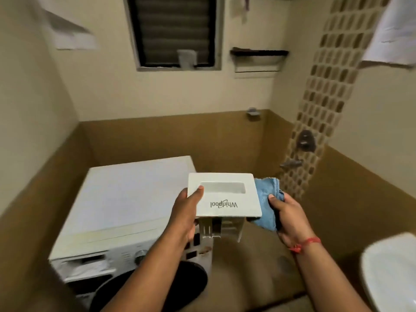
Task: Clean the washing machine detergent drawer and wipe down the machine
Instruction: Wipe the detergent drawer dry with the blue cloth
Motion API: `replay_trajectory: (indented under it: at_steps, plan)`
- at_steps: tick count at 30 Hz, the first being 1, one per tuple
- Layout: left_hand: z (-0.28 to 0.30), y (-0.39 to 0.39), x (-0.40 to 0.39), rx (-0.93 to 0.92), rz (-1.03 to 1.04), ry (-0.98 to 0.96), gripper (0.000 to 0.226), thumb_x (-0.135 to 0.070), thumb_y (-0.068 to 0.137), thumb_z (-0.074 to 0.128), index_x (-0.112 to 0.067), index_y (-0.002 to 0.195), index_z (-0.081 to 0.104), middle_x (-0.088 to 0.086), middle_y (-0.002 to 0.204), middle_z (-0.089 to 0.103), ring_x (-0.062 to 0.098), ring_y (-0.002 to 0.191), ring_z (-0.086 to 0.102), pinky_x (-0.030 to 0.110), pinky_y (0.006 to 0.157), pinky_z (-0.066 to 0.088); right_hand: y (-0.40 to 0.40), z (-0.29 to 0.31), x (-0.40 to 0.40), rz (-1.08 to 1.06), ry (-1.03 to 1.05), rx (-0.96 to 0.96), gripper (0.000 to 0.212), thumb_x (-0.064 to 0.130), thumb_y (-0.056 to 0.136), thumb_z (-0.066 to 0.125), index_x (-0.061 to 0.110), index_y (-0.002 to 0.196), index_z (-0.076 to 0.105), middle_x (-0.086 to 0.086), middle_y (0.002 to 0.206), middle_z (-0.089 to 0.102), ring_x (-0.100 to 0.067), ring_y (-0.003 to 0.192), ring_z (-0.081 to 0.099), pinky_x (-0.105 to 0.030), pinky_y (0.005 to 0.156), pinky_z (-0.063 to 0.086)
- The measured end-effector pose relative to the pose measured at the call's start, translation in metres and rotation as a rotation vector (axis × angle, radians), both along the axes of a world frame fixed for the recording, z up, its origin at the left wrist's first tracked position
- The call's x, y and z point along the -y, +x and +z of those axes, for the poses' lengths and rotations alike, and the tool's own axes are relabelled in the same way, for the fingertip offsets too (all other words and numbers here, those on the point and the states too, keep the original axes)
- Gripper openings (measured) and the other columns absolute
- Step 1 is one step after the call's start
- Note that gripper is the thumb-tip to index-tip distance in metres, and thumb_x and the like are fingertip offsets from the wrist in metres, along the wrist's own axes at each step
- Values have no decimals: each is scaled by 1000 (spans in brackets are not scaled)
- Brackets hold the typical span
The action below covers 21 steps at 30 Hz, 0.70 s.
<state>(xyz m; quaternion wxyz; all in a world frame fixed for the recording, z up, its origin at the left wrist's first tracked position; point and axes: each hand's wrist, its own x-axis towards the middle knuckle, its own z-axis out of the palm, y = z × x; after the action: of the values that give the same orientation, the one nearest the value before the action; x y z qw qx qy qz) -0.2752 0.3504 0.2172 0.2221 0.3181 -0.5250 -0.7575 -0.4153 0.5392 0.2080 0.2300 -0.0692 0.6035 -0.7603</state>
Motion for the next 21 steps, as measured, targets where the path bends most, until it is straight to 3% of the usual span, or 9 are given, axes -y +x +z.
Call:
replay_trajectory:
  at_steps: [7,15,18,21]
  plan:
    - [4,54,122,44,236,-13,22,-37,95,57,-26,114,61,-3,98,76,22,95,70,42,81,50,45,17,165,188,-110,-46,25,19,97,56,11,120,61,-16,111,71,-38,105,66,-57,93,51]
    - [-5,62,217,118,410,-8,21,-39,94,58,-28,112,61,-7,103,74,19,101,66,47,90,42,37,-3,292,337,-47,-55,16,10,92,60,19,104,67,-8,101,74,-25,90,71,-43,84,54]
    - [-11,59,245,142,441,-9,20,-38,94,59,-29,111,62,-6,101,74,21,101,67,44,83,42,29,-14,324,394,-22,-45,21,12,92,60,18,112,65,-6,106,73,-24,97,70,-40,84,55]
    - [-18,58,268,160,462,-14,23,-37,94,59,-29,115,60,-3,100,74,22,98,67,39,75,44,23,-21,349,448,8,4,26,17,92,61,23,117,61,-7,109,71,-26,99,68,-40,74,58]
